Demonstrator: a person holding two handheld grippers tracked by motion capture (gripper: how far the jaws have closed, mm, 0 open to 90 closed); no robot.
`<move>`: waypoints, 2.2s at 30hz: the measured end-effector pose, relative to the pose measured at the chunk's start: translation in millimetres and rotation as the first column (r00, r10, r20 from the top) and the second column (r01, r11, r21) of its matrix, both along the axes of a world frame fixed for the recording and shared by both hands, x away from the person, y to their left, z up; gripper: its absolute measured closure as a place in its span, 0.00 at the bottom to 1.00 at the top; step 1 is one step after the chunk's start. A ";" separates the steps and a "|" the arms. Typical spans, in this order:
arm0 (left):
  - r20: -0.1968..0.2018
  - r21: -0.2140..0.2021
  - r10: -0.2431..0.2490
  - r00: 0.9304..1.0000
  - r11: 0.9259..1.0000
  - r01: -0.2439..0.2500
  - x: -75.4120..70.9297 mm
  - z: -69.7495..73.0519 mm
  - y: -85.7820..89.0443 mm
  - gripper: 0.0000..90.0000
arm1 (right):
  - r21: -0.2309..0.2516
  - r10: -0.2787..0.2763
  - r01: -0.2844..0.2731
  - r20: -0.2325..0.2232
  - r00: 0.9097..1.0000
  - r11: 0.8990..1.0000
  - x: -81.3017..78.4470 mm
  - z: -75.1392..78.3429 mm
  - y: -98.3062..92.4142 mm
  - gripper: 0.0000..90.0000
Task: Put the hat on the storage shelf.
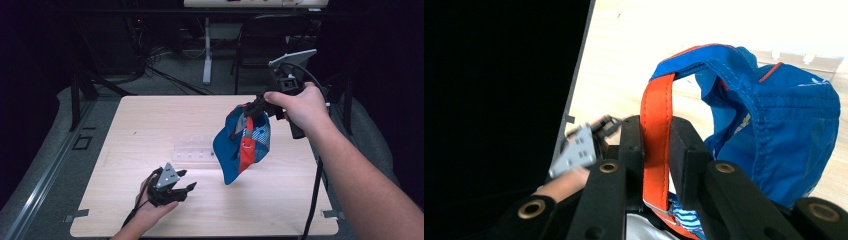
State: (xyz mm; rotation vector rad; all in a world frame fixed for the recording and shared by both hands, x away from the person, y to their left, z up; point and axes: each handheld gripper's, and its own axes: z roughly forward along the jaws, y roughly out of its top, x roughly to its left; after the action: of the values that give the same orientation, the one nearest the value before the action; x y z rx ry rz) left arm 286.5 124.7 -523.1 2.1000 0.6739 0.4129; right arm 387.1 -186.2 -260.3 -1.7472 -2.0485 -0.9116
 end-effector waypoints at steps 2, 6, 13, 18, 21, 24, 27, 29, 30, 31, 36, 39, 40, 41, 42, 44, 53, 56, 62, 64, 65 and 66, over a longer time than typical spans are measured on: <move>0.032 -0.008 -0.010 0.999 1.000 0.010 -5.6 6.2 -17.9 0.50 | -0.001 0.010 -0.010 0.002 1.000 1.000 1.3 0.2 0.1 0.86; 0.075 -0.010 -0.036 0.997 0.999 0.037 -9.5 12.9 -43.1 0.50 | 0.008 -0.002 0.001 0.009 1.000 1.000 4.5 0.3 3.3 0.86; 0.124 0.030 -0.079 0.989 0.997 0.076 -12.6 14.5 -78.9 0.58 | 0.017 0.002 -0.002 0.012 1.000 1.000 10.5 -0.5 6.3 0.86; 0.166 0.029 -0.062 0.984 0.998 0.058 -14.1 17.2 -82.7 0.79 | 0.015 0.000 -0.001 0.015 1.000 1.000 11.5 -0.7 7.4 0.86; 0.157 0.038 -0.053 0.986 0.998 0.048 -11.9 18.1 -77.3 0.88 | 0.017 0.005 -0.005 0.013 1.000 1.000 10.8 -0.5 8.4 0.86; 0.155 0.033 -0.042 0.987 0.999 0.037 -10.5 17.5 -72.7 0.92 | 0.015 0.006 -0.006 0.015 1.000 1.000 11.0 -0.7 9.0 0.86; 0.151 0.028 -0.019 0.988 0.999 0.015 -7.2 17.0 -66.4 0.94 | 0.016 0.011 -0.011 0.018 1.000 1.000 11.5 -1.1 10.7 0.86; 0.150 0.024 -0.011 0.989 1.000 0.007 -4.8 16.3 -62.6 0.96 | 0.016 0.014 -0.014 0.017 1.000 1.000 11.9 -1.7 12.6 0.86; 0.148 0.018 -0.006 0.989 1.000 0.003 -3.1 15.6 -59.9 0.96 | 0.014 0.017 -0.017 0.016 1.000 1.000 12.2 -1.8 13.2 0.86; 0.148 0.017 -0.006 0.989 1.000 0.003 -1.6 15.1 -57.7 0.96 | 0.014 0.014 -0.015 0.017 1.000 1.000 12.5 -2.3 14.5 0.86; 0.145 -0.004 0.015 0.989 1.000 -0.014 5.9 12.9 -48.5 0.97 | 0.017 0.023 -0.024 0.014 1.000 1.000 14.5 -6.2 16.2 0.86; 0.139 -0.018 0.027 0.990 1.000 -0.025 10.5 13.3 -44.2 0.98 | 0.021 0.022 -0.022 0.011 1.000 1.000 16.0 -9.5 16.6 0.86; 0.141 -0.019 0.030 0.990 0.999 -0.028 11.4 13.6 -43.3 0.98 | 0.026 0.015 -0.015 0.010 1.000 1.000 16.4 -11.0 17.2 0.86; 0.140 -0.021 0.032 0.990 0.999 -0.029 12.3 14.1 -42.4 0.98 | 0.026 0.018 -0.018 0.010 1.000 1.000 17.0 -12.1 17.0 0.86; 0.141 -0.023 0.034 0.989 0.999 -0.031 12.6 14.1 -42.1 0.98 | 0.022 0.022 -0.022 0.010 1.000 1.000 17.4 -13.1 17.1 0.86; 0.147 -0.022 0.040 0.988 0.999 -0.038 12.9 14.3 -41.8 0.98 | 0.030 0.025 -0.025 0.010 1.000 0.999 17.8 -15.3 18.8 0.86; 0.149 -0.028 0.050 0.988 0.999 -0.047 20.2 16.3 -38.1 0.98 | 0.037 0.034 -0.034 0.006 0.999 0.999 20.2 -22.4 21.7 0.86; 0.145 -0.035 0.050 0.988 0.998 -0.045 24.5 16.3 -34.4 0.98 | 0.034 0.033 -0.033 0.003 0.999 0.999 21.4 -25.6 22.1 0.86; 0.139 -0.037 0.069 0.988 0.997 -0.064 31.6 12.8 -30.3 0.98 | 0.032 0.032 -0.031 -0.010 0.999 0.999 24.5 -34.9 23.9 0.86; 0.144 -0.031 0.079 0.986 0.997 -0.075 32.5 11.2 -29.6 0.98 | 0.033 0.032 -0.032 -0.009 0.999 0.999 24.9 -36.3 24.2 0.86; 0.141 -0.033 0.082 0.987 0.996 -0.078 32.9 10.6 -29.0 0.98 | 0.028 0.039 -0.038 -0.019 0.999 0.999 25.5 -37.3 24.0 0.86; 0.136 -0.034 0.085 0.987 0.996 -0.081 34.2 9.3 -28.1 0.98 | 0.029 0.033 -0.032 -0.025 0.999 0.999 26.0 -39.5 25.1 0.86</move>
State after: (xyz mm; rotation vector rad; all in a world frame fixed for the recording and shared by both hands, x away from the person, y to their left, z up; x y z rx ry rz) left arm 320.7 96.7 -513.8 2.0011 0.6833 0.5855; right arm 413.1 -161.0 -299.8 -1.6966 -2.0321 -0.9005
